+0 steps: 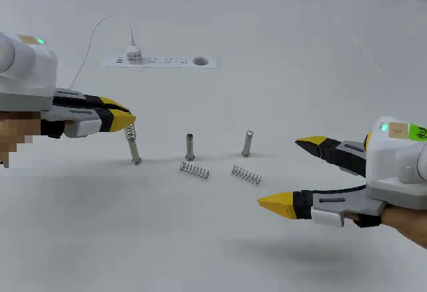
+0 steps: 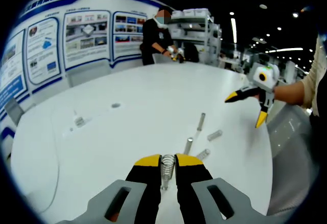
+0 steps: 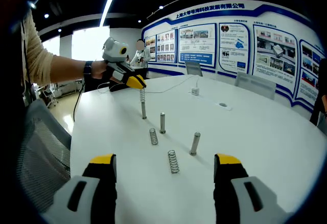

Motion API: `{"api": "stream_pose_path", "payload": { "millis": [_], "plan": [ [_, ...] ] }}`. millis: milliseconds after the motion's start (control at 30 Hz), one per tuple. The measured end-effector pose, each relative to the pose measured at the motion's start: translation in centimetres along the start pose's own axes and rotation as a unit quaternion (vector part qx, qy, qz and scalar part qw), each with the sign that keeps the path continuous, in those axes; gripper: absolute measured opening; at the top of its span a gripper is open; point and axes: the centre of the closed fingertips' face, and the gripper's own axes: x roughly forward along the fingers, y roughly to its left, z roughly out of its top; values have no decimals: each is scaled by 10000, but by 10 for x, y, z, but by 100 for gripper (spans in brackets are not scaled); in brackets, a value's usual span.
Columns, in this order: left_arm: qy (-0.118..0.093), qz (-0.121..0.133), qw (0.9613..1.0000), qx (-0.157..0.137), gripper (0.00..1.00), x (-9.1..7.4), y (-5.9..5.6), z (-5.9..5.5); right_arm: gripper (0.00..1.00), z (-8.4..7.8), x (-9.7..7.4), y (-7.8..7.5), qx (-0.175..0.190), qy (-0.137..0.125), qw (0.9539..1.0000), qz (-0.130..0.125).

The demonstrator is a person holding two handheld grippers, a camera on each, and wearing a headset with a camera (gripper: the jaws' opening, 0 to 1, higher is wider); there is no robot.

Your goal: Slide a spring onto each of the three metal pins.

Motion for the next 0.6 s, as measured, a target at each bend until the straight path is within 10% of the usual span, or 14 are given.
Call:
{"api": "stream_pose_path", "payload": {
  "millis": [600],
  "plan": [
    [5,53,10000,-21,9,6,1,-12,79,-1,2,3,-12,27,10000,22]
  ]
}}
